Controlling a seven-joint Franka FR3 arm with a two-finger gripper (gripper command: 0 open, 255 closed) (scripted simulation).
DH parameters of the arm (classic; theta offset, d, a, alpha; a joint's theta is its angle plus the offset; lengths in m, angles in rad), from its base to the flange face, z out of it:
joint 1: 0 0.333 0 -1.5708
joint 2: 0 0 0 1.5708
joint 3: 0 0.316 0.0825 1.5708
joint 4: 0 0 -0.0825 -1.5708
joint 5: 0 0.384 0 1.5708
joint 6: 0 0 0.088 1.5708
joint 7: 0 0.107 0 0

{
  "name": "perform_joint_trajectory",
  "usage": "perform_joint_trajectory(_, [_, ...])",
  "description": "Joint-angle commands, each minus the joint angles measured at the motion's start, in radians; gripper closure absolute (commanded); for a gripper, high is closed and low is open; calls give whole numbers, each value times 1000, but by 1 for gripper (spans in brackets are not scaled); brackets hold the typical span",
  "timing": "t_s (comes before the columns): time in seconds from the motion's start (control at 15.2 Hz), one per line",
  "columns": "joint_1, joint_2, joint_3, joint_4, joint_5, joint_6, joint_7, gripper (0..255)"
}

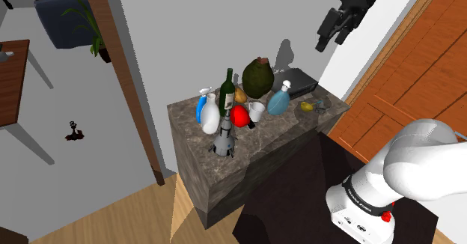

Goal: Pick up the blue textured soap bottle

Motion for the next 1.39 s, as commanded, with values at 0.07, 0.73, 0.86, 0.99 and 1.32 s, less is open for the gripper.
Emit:
perform_joint_trajectory(0.07, [-5, 3, -13, -25, -9, 33, -11, 0])
perform_joint_trajectory(0.73, [-56, 123, -149, -203, -91, 385, -115, 0])
perform_joint_trajectory(0.86, [-65, 167, -178, -221, -104, 459, -136, 0])
perform_joint_trajectory(0.99, [-73, 218, -208, -234, -113, 533, -158, 0])
perform_joint_trajectory(1.32, [-83, 370, -285, -237, -118, 717, -221, 0])
